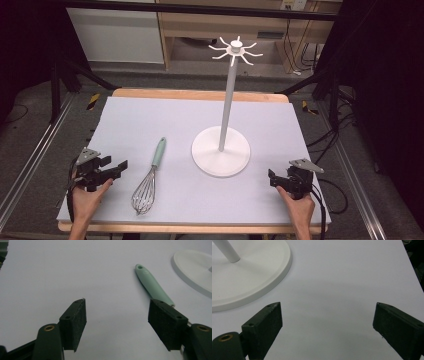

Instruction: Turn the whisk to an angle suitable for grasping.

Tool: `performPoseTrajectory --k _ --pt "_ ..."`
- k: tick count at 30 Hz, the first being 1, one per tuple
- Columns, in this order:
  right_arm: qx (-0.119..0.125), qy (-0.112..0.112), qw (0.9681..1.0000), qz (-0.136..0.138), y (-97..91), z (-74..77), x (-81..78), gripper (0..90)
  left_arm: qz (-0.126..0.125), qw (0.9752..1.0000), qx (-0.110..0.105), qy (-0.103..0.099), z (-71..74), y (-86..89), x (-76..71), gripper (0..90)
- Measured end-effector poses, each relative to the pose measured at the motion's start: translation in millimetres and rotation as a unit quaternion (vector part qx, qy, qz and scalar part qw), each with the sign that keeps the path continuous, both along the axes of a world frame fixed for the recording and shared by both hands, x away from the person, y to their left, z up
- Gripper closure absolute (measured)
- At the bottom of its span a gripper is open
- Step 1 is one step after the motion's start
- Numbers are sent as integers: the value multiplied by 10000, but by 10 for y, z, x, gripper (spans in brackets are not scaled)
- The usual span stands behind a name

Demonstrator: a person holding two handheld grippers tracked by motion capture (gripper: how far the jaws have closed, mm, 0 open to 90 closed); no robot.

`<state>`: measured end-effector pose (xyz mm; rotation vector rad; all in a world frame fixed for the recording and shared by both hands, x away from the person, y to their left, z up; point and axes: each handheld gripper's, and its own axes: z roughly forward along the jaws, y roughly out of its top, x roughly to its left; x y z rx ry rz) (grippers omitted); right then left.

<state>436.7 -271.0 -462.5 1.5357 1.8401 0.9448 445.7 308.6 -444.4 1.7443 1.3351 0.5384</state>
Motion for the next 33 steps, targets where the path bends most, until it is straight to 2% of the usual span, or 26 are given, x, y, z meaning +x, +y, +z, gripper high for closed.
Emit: performPoseTrajectory --k 5,8,12,24,33 --pt "76 -4 10000 -52 -26 2 -11 90 -55 10000 -29 4 46 -67 -23 329" --pt "61 5 10000 -60 -29 5 -12 89 -141 9999 -29 26 62 -108 -33 346" --pt "5 1 10000 -40 -19 14 -6 89 -324 9994 84 91 86 -219 -27 358" --pt "-40 62 10000 45 7 19 -5 88 -557 9982 83 230 135 -369 -25 391" --pt "-108 87 9998 120 51 35 -5 88 -678 9968 232 340 178 -502 -8 451"
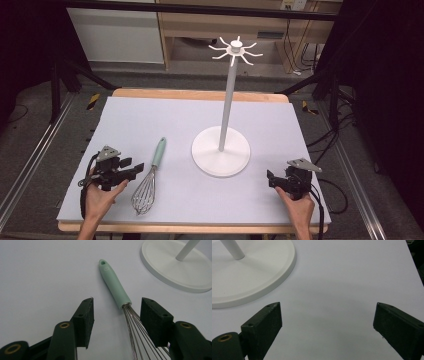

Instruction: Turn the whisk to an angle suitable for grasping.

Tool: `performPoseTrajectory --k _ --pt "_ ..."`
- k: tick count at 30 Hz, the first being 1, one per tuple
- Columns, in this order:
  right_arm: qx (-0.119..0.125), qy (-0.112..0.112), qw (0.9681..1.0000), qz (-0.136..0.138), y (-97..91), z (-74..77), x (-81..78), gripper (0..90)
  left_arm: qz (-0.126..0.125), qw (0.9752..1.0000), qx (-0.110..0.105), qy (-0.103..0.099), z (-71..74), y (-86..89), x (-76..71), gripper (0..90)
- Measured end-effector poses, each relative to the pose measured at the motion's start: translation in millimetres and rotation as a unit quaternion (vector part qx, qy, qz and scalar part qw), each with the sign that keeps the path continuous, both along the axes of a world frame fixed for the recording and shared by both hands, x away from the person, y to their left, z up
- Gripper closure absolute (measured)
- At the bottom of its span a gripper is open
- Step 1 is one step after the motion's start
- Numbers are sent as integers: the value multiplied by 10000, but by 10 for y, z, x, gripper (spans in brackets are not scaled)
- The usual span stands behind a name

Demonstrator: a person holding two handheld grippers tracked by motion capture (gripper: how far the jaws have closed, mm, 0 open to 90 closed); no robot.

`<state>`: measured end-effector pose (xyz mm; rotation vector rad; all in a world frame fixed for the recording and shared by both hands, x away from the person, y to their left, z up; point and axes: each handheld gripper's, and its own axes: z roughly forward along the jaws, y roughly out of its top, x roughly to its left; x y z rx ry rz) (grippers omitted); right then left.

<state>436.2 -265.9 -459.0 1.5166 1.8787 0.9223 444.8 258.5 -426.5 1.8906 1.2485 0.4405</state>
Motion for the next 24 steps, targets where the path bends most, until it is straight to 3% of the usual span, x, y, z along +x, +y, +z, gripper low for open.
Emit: performPoseTrajectory --k 15,24 --pt "-86 48 9999 128 106 15 12 89 -163 9994 270 133 20 -264 80 512" --pt "-97 53 9999 123 95 18 15 90 -184 9991 331 204 2 -287 141 523"
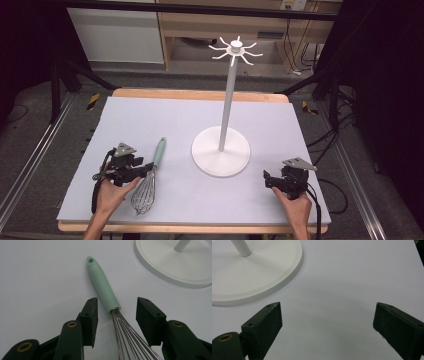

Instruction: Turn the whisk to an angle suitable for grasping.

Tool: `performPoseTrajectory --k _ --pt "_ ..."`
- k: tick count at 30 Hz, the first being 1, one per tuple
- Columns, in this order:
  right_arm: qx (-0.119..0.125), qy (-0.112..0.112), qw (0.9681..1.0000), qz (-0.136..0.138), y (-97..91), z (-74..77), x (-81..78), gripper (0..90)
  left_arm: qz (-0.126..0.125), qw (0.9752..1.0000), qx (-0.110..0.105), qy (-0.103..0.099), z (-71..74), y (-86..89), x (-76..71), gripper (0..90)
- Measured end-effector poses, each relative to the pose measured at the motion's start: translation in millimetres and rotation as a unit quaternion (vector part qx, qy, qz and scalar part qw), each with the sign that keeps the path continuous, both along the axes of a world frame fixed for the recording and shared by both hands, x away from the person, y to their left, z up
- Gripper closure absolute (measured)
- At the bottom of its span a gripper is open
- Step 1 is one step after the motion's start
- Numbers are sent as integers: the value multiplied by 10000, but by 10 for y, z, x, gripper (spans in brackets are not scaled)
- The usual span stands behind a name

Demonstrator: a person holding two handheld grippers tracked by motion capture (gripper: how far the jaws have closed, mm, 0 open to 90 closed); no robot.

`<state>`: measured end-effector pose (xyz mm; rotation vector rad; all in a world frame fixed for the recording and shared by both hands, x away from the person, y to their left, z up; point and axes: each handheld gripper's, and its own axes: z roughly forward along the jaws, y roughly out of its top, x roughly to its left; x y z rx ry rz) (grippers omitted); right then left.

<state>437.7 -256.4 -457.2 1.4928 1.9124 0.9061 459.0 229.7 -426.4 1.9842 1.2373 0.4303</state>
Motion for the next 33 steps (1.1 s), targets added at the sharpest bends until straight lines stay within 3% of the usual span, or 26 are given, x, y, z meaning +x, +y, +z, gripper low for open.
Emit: performPoseTrajectory --k 16,24,33 --pt "49 -3 10000 -43 -16 19 -2 91 -18 9993 178 336 -110 -136 216 571" --pt "4 26 10000 -29 -13 9 2 95 -29 9976 268 636 -205 -185 313 602" --pt "0 50 10000 -20 -5 6 6 97 16 9966 305 763 -254 -206 378 609"
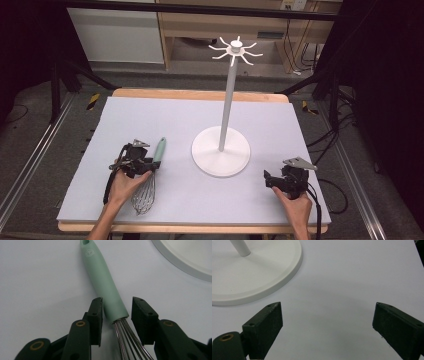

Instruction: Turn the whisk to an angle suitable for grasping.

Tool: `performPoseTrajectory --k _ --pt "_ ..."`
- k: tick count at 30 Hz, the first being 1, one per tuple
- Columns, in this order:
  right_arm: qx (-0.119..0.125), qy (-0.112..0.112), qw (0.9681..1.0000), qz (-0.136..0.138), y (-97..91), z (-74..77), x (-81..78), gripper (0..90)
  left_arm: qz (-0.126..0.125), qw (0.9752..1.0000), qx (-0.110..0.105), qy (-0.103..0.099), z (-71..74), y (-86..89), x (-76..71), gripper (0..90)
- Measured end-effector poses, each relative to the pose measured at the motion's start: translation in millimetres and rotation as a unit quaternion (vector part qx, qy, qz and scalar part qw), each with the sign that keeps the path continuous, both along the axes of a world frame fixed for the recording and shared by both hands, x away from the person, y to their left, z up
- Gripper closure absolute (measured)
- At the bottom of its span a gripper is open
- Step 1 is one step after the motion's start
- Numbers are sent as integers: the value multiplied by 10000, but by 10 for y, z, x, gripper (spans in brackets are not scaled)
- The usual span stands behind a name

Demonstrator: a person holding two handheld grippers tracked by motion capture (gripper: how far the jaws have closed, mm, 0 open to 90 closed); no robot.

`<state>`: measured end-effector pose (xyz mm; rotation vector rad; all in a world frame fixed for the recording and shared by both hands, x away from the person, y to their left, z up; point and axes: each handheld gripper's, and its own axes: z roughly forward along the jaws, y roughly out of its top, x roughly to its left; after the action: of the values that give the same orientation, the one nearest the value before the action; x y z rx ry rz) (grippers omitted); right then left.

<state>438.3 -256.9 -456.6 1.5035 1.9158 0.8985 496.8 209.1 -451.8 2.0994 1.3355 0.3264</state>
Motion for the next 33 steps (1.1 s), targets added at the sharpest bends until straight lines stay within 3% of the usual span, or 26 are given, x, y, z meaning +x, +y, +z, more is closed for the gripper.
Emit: performPoseTrajectory --k 15,26,33 --pt "-46 35 10000 45 15 -12 10 98 15 9991 50 429 -59 -57 143 593" --pt "-40 78 10000 29 26 -16 13 100 162 9984 154 519 -59 -117 167 638" --pt "-55 73 10000 31 22 -15 14 101 110 9983 195 538 -50 -144 166 651"
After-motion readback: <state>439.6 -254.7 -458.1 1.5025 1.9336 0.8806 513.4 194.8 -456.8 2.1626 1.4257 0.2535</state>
